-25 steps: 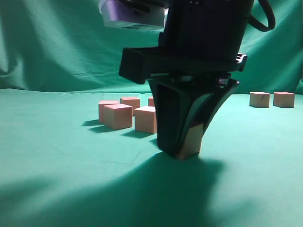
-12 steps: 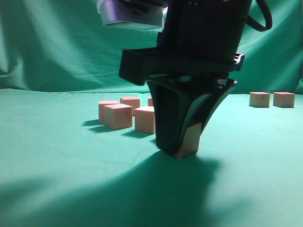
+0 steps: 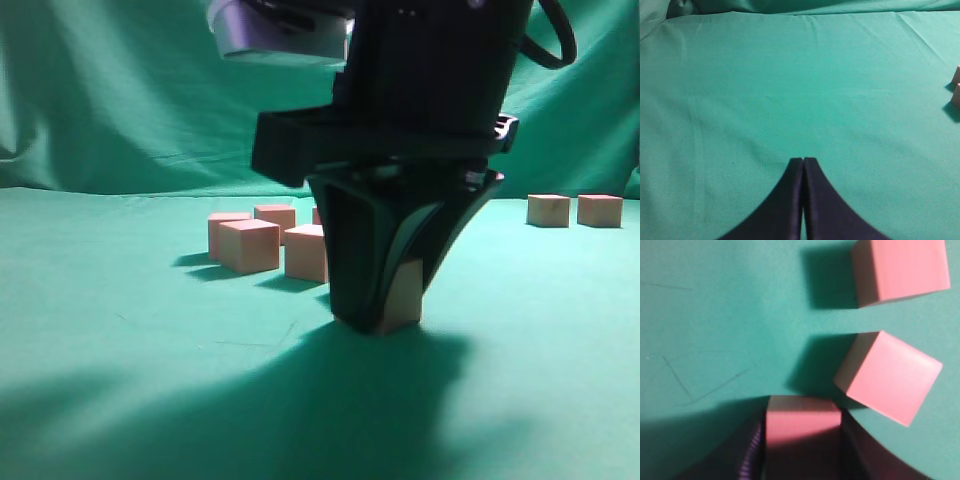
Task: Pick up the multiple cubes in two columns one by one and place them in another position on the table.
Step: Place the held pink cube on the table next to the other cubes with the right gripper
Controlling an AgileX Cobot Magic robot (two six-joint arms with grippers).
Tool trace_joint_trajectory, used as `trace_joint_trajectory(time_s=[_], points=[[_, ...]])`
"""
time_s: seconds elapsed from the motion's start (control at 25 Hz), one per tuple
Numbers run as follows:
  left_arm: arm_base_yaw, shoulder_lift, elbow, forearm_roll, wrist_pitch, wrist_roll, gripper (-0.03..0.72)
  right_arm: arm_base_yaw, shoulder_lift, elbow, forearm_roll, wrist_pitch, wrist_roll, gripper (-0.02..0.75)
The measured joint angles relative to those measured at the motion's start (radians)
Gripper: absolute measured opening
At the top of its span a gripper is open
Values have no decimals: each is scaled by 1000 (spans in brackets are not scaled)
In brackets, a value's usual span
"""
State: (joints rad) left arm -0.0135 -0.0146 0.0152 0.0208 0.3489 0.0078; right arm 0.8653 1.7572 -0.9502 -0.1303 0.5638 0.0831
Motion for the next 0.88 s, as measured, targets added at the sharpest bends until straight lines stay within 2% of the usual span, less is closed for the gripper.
trace_joint_trajectory(time_s=[0.28, 0.4, 0.44, 0.48, 0.72, 0.88], points=[[0, 0, 0, 0, 0, 0, 0, 0, 4, 0, 0, 0, 10, 549], [0, 0, 0, 0, 0, 0, 0, 0, -6, 0, 0, 2, 29, 542], [0, 0, 0, 0, 0, 0, 0, 0, -14, 0, 0, 9, 31, 582], [0, 0, 0, 0, 0, 0, 0, 0, -24, -2, 0, 24, 32, 568], [0, 0, 0, 0, 0, 0, 0, 0, -97, -54, -9, 187, 45, 568], [0, 0, 0, 0, 0, 0, 0, 0, -162, -108, -65, 288, 109, 568]])
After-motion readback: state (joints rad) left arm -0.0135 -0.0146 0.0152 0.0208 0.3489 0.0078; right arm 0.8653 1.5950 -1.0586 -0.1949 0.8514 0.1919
